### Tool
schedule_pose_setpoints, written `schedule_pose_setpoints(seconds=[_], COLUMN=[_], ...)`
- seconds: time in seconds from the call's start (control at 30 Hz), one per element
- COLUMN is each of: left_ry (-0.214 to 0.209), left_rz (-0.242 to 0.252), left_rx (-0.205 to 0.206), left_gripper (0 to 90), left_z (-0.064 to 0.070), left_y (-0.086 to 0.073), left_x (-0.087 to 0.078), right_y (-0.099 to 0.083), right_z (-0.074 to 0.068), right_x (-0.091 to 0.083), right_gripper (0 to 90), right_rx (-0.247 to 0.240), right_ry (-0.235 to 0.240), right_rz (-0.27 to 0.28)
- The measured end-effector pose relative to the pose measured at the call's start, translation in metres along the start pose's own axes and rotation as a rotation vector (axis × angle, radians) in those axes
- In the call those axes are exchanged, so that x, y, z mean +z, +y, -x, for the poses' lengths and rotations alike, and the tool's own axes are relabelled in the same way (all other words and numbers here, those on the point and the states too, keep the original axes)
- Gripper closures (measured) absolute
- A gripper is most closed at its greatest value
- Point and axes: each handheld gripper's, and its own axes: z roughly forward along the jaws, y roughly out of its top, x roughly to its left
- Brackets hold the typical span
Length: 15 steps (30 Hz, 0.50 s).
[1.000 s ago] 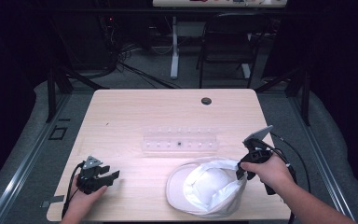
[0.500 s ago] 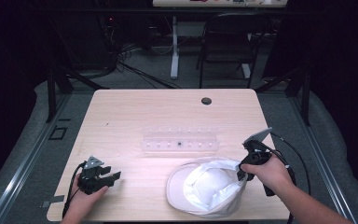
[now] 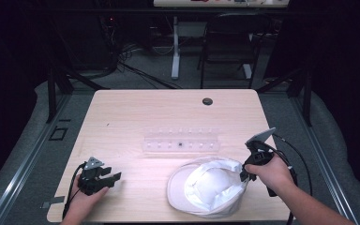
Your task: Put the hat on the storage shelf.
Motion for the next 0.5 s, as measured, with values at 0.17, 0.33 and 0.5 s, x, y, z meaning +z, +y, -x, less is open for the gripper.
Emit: schedule_pose_setpoints(seconds=[0.17,0.33,0.5], left_ry=[0.000,0.000,-0.002], left_rz=[0.000,-0.001,-0.003], left_rx=[-0.001,-0.003,-0.002], left_gripper=[47.8,47.8,48.0], left_z=[0.000,-0.001,-0.001], left_y=[0.000,0.000,0.000], left_x=[0.000,0.000,0.000], right_y=[0.001,0.001,0.001], right_z=[0.001,0.000,0.000], right_x=[-0.002,-0.007,-0.011], right_gripper=[79.8,80.0,80.1], right_rx=[0.003,0.008,0.014], right_ry=[0.039,0.083,0.121], right_rz=[-0.008,0.015,0.005])
